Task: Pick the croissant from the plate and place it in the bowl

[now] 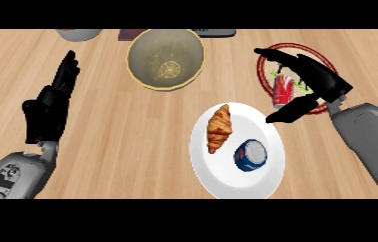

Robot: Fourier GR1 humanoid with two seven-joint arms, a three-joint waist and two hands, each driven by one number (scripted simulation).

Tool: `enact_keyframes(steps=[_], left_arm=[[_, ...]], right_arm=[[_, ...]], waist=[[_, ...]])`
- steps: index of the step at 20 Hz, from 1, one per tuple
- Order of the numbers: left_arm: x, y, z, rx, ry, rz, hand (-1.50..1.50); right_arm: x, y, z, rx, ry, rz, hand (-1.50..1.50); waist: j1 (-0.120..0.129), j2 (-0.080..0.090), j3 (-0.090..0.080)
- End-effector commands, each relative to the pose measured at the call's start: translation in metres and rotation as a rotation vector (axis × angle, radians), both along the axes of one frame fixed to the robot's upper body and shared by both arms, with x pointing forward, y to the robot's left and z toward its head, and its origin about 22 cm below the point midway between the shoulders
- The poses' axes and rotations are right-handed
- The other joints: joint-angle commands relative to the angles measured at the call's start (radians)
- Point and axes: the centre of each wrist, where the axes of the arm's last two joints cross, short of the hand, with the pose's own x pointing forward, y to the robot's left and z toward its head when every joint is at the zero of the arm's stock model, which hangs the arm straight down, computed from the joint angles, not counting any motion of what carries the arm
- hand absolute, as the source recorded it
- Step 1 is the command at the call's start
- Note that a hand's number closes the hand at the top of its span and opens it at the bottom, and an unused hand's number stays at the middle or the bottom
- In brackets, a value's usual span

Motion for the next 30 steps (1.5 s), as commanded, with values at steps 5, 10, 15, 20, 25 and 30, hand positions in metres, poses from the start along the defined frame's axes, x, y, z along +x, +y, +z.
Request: enact_keyframes(steps=[5, 10, 15, 20, 25, 30], left_arm=[[-0.002, 0.005, 0.002, 0.008, -0.009, 0.011, 0.0], [-0.012, -0.009, 0.001, 0.003, 0.001, -0.016, 0.0], [0.0, 0.005, -0.003, 0.012, -0.008, 0.003, 0.0], [-0.001, -0.004, -0.003, -0.001, 0.005, 0.016, 0.0], [-0.01, 0.01, 0.013, -0.006, 0.006, 0.01, 0.0], [-0.003, -0.018, 0.0, -0.004, -0.007, -0.004, 0.0]], right_arm=[[0.007, 0.058, 0.04, -0.417, 0.117, 0.116, -1.5], [0.013, 0.122, 0.009, -0.475, 0.216, 0.181, -1.5], [0.03, 0.143, 0.021, -0.538, 0.302, 0.248, -1.5], [0.023, 0.158, -0.015, -0.644, 0.372, 0.263, -1.5], [0.019, 0.166, -0.029, -0.791, 0.418, 0.232, -1.5], [0.015, 0.158, -0.063, -0.774, 0.42, 0.216, -1.5]], waist=[[0.0, -0.002, -0.001], [0.008, 0.002, 0.001], [0.003, 0.004, 0.001], [-0.001, 0.003, 0.001], [-0.002, 0.0, 0.001], [-0.006, 0.003, 0.001]])
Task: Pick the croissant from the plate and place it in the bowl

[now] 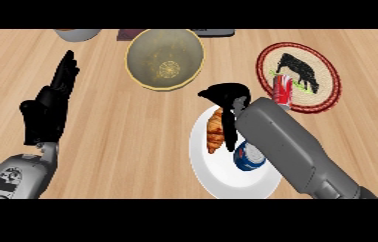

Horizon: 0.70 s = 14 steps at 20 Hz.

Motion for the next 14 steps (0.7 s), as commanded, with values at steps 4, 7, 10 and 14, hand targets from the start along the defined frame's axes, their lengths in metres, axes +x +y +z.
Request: enact_keyframes(steps=[4, 7, 10, 14], left_arm=[[-0.001, -0.003, 0.003, -0.001, -0.012, 0.017, 0.0], [0.003, 0.0, -0.005, -0.001, -0.008, 0.014, 0.0], [0.0, 0.006, 0.004, 0.008, -0.004, 0.016, 0.0], [-0.005, 0.004, -0.006, 0.004, -0.002, 0.0, 0.0]], right_arm=[[-0.008, 0.006, -0.034, -0.025, -0.007, -0.017, -1.5], [0.008, -0.019, -0.036, -0.035, 0.035, -0.024, -1.5], [-0.004, -0.003, -0.054, -0.022, 0.026, -0.001, -1.5], [0.0, -0.003, -0.071, -0.016, 0.031, -0.001, -1.5]], waist=[[0.001, 0.0, 0.0], [0.0, 0.001, 0.0], [0.001, 0.0, 0.0], [0.002, 0.001, 0.0]])
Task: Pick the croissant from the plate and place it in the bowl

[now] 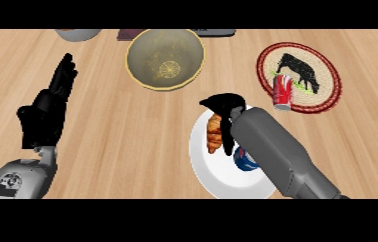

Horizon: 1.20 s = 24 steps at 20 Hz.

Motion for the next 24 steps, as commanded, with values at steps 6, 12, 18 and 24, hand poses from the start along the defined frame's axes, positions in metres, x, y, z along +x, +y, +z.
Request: enact_keyframes(steps=[6, 12, 18, 24], left_arm=[[0.012, -0.003, 0.0, -0.003, -0.002, -0.011, 0.0], [0.008, -0.012, 0.0, -0.008, 0.002, 0.01, 0.0], [0.011, -0.033, 0.005, -0.013, -0.014, -0.125, 0.0], [0.018, -0.052, 0.012, -0.009, -0.03, -0.218, 0.0]], right_arm=[[0.003, -0.003, -0.023, -0.007, -0.035, 0.125, 1.5], [-0.004, 0.021, -0.022, 0.05, -0.063, 0.128, 1.5], [-0.017, 0.054, 0.016, 0.178, -0.239, -0.048, 1.5], [-0.016, 0.08, 0.06, 0.251, -0.429, -0.143, 1.5]], waist=[[0.001, 0.002, 0.0], [0.002, 0.001, 0.0], [0.136, 0.013, 0.002], [0.238, 0.025, 0.0]])
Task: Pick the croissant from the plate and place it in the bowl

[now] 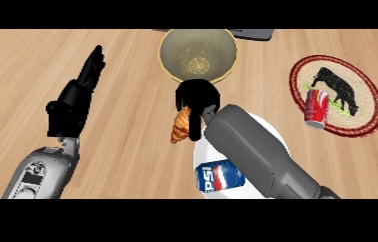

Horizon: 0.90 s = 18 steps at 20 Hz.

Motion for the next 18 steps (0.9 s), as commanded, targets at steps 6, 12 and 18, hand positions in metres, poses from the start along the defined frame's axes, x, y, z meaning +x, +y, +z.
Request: enact_keyframes(steps=[6, 12, 18], left_arm=[[0.009, -0.024, 0.008, 0.006, -0.005, -0.092, 0.0], [0.013, -0.028, 0.003, 0.012, 0.02, -0.079, 0.0], [0.016, -0.023, -0.002, 0.015, 0.025, -0.046, 0.0]], right_arm=[[-0.013, 0.039, 0.068, 0.296, -0.238, -0.211, 1.5], [-0.024, 0.066, 0.113, 0.463, -0.451, -0.372, 1.5], [-0.027, 0.086, 0.124, 0.467, -0.56, -0.549, 1.5]], waist=[[0.077, 0.0, 0.0], [0.062, -0.013, -0.006], [0.016, -0.01, -0.009]])
